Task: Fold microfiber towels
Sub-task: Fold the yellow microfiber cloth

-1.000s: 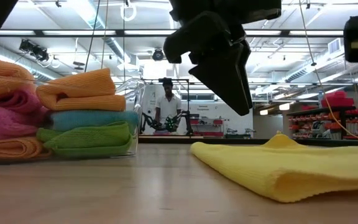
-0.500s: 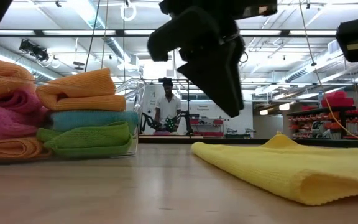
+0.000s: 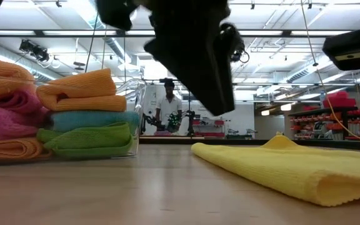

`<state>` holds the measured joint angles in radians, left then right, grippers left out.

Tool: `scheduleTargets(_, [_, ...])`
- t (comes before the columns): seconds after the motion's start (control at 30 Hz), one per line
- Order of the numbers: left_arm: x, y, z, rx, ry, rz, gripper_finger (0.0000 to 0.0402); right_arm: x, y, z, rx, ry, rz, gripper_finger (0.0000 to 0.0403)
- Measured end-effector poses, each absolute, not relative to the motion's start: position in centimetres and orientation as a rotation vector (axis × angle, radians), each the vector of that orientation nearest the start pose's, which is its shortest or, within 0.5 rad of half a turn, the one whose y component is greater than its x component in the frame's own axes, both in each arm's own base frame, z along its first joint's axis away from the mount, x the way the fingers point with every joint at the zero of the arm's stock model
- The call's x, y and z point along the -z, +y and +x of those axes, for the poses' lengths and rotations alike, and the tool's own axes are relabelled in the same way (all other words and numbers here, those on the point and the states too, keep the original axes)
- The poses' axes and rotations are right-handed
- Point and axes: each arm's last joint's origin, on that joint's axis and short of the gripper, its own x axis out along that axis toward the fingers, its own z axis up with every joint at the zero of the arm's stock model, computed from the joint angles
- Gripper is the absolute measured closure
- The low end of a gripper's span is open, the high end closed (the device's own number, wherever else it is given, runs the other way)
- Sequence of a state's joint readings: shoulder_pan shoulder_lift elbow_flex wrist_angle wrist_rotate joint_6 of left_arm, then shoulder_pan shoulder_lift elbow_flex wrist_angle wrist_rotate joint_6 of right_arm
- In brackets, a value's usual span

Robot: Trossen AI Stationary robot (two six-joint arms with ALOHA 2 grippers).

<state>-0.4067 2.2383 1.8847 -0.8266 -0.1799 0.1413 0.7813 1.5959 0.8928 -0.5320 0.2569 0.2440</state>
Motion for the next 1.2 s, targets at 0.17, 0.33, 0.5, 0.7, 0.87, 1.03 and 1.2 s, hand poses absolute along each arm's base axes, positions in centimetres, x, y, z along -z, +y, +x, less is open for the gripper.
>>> scheduleTargets(0.17, [-18.3, -20.5, 42.9, 0.325, 1.042, 0.475, 0.022, -16.4, 19.1, 21.1, -0.286, 1.123, -0.369, 0.0397])
scheduleTargets(0.33, [-17.4, -22.0, 42.6, 0.327, 0.962, 0.483, 0.0219, -16.5, 19.1, 21.1, -0.286, 1.121, -0.369, 0.0394])
scheduleTargets(0.5, [-16.5, -22.7, 42.4, 0.314, 0.889, 0.481, 0.0229, -16.5, 19.0, 21.1, -0.271, 1.118, -0.357, 0.0393])
scheduleTargets(0.7, [-15.1, -23.4, 42.1, 0.341, 0.803, 0.492, 0.0224, -16.5, 19.0, 21.2, -0.241, 1.112, -0.339, 0.0392])
scheduleTargets(0.87, [-14.2, -23.4, 42.0, 0.369, 0.758, 0.495, 0.0229, -16.5, 19.0, 21.2, -0.235, 1.109, -0.34, 0.0391])
scheduleTargets(1.03, [-13.2, -23.1, 41.7, 0.369, 0.743, 0.489, 0.0236, -16.5, 19.0, 21.2, -0.23, 1.105, -0.346, 0.0391])
scheduleTargets(1.2, [-12.6, -22.8, 41.5, 0.376, 0.743, 0.51, 0.0245, -16.5, 19.0, 21.2, -0.228, 1.104, -0.347, 0.0391])
